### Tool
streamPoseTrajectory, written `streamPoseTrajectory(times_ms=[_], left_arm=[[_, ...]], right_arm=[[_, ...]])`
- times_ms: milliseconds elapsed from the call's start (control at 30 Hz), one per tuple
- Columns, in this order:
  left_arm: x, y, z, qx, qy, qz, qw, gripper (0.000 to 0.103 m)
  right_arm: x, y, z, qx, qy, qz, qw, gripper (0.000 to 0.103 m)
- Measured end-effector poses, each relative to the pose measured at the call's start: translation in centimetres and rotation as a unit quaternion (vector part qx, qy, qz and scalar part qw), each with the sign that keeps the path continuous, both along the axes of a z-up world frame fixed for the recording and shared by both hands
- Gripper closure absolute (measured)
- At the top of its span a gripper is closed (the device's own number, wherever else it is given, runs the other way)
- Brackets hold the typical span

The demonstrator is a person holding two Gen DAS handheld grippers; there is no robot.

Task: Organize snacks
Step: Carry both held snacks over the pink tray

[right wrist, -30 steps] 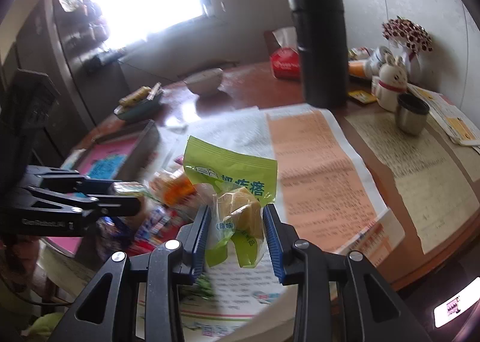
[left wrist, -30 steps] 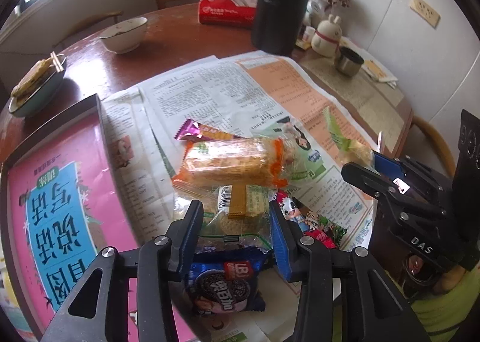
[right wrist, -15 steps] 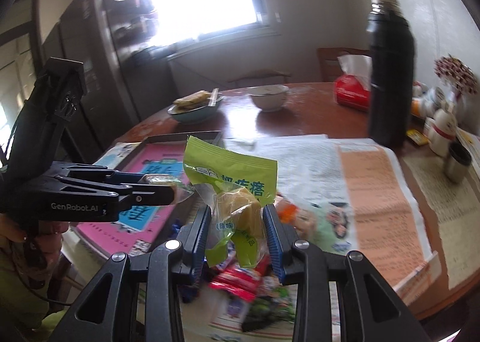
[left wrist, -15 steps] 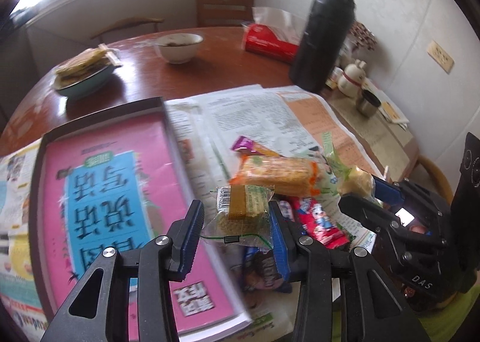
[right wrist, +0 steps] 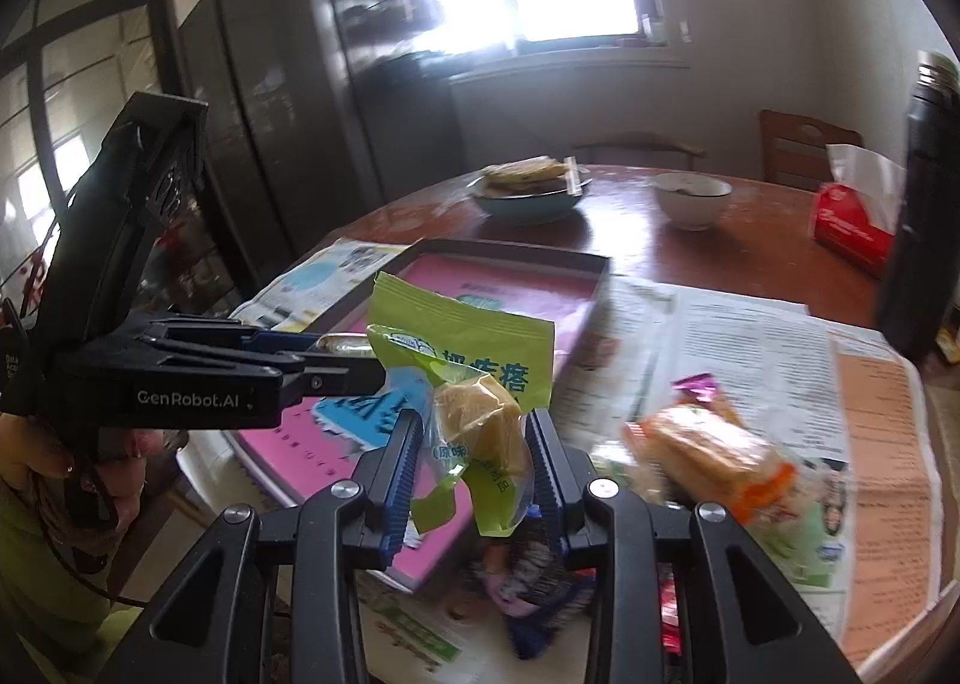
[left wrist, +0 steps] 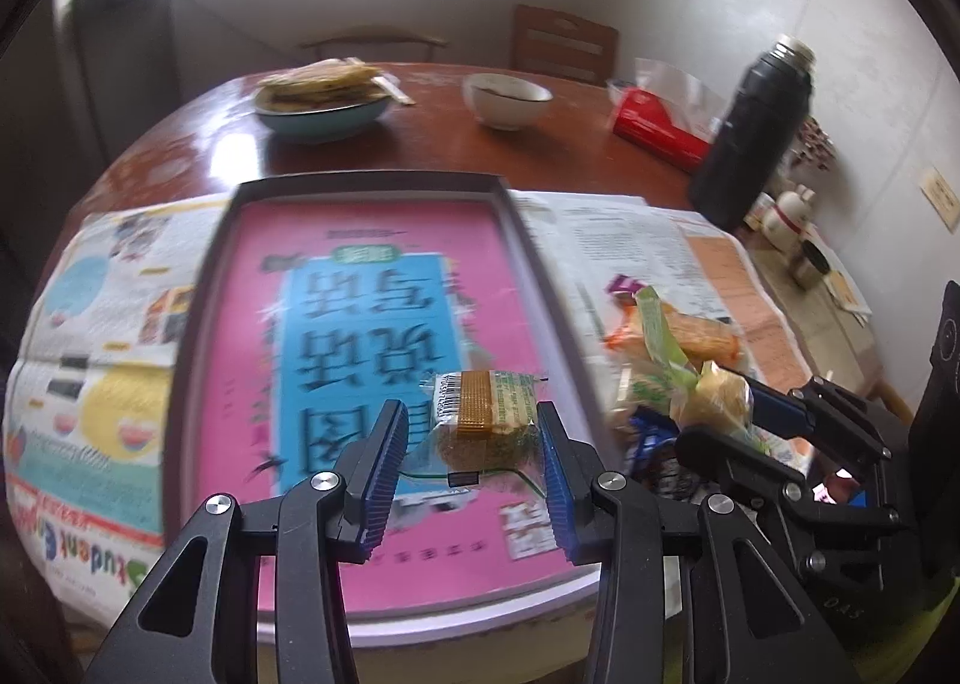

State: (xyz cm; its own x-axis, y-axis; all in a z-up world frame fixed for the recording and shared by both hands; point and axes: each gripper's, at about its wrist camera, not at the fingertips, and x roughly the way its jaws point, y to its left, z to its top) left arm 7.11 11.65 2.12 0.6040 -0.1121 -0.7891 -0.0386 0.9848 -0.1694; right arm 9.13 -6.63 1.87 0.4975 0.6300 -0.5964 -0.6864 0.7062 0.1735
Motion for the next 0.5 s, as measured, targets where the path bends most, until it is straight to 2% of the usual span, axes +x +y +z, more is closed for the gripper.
streamPoseTrajectory(times_ms=[200, 500], left_arm=[[-1.3, 2.8, -0.9, 0.001, 0.007, 0.040, 0.9992, 0.059], [-2.0, 4.4, -2.5, 0.006, 0.020, 0.068, 0.9975, 0.059]], right_arm=[[-0.7, 2.8, -0.9, -0.010, 0.013, 0.038, 0.999, 0.067], [-1.0, 5.6, -2.8, -0.032, 0.031, 0.068, 0.997, 0.067]])
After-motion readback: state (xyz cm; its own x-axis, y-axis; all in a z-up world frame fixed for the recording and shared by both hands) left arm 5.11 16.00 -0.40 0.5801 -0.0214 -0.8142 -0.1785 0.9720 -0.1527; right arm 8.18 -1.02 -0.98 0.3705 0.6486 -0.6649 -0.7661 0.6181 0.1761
